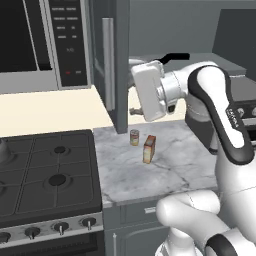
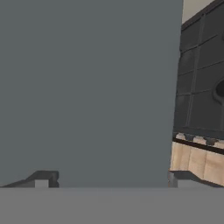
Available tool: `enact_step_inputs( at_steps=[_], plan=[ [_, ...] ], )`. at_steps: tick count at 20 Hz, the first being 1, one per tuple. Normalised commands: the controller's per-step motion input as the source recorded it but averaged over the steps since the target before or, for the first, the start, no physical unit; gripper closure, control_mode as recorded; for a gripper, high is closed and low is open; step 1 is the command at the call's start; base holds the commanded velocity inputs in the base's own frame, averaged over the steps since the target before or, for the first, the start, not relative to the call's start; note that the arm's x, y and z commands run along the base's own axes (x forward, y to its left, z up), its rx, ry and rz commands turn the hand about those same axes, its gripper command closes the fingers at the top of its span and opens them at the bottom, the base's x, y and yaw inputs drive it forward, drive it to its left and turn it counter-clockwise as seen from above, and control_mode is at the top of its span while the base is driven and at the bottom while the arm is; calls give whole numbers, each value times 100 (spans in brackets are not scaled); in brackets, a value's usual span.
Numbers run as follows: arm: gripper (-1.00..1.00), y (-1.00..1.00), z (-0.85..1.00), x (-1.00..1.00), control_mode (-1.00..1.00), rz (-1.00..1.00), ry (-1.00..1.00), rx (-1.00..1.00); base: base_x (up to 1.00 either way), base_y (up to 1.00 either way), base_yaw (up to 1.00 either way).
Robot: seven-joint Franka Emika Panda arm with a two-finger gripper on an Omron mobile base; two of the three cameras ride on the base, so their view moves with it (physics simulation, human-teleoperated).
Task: Pick the pan from the cabinet and place it on the stove. Then turn on the stove burner for the pan.
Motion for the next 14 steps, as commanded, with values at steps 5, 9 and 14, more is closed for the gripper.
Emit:
enact_step_inputs(
  at_steps=[5,9,14],
  plan=[
    [-100,81,-1,0,-100,0,9,0,0,0,0],
    [-100,25,0,-2,-100,1,4,-2,0,0,0],
    [-100,-5,0,-7,-100,0,-5,0,0,0,0]
  ],
)
